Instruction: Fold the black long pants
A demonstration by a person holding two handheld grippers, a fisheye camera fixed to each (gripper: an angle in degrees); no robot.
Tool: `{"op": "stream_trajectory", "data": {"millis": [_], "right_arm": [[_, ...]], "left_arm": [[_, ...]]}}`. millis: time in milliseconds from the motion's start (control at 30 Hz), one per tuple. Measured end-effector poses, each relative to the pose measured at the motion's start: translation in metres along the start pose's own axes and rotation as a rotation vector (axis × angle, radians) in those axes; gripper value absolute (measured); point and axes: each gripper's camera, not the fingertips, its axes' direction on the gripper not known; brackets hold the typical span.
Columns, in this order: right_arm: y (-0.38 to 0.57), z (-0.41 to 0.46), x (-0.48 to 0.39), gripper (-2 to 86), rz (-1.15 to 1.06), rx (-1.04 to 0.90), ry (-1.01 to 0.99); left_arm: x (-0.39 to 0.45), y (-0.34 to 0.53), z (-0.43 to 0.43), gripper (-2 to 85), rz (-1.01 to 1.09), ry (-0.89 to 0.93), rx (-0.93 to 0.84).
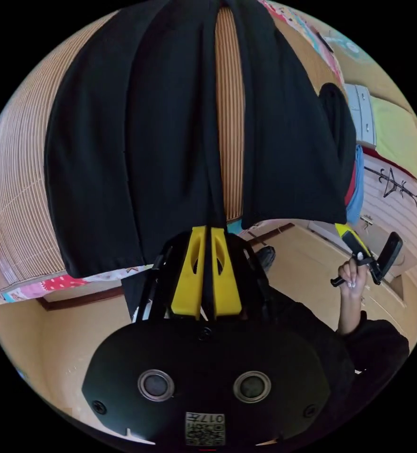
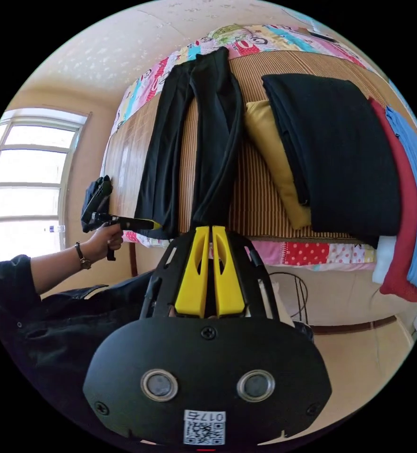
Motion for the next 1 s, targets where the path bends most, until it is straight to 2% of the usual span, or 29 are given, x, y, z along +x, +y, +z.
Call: {"op": "stream_trajectory", "data": {"millis": [67,133,267,400,467,600,733,833,900,967,1000], "right_arm": [[0.002,-0.007,-0.013,1.0,-0.059,0.000,-0.016],[0.002,-0.016,-0.031,1.1,-0.124,-0.002,-0.039],[-0.001,-0.027,-0.061,1.2,-0.221,-0.015,-0.084],[-0.008,-0.039,-0.096,1.5,-0.374,-0.047,-0.111],[-0.012,-0.043,-0.104,1.8,-0.423,-0.075,-0.107],[-0.034,-0.061,-0.095,3.1,-0.498,-0.189,-0.190],[-0.098,-0.087,-0.055,6.8,-0.441,-0.243,-0.374],[-0.152,-0.105,-0.028,6.4,-0.367,-0.163,-0.495],[-0.216,-0.124,0.010,5.3,-0.308,-0.044,-0.828],[-0.260,-0.128,0.034,4.7,-0.178,0.050,-0.778],[-0.286,-0.129,0.042,4.8,-0.115,0.105,-0.653]], "left_arm": [[0.019,0.020,-0.033,5.2,0.038,0.134,0.155],[0.039,0.032,-0.052,7.9,0.097,0.211,0.225],[0.079,0.035,-0.074,12.3,0.187,0.288,0.277],[0.094,0.012,-0.069,11.8,0.267,0.323,0.162],[0.094,-0.004,-0.057,7.3,0.289,0.229,0.015],[0.076,0.002,-0.070,2.4,0.361,0.275,0.050],[0.050,0.022,-0.098,0.9,0.417,0.368,0.159],[0.038,0.030,-0.111,0.3,0.450,0.394,0.193],[0.035,0.038,-0.116,0.2,0.463,0.378,0.207],[0.034,0.050,-0.121,0.1,0.512,0.397,0.220],[0.033,0.053,-0.122,0.1,0.522,0.409,0.223]]}}
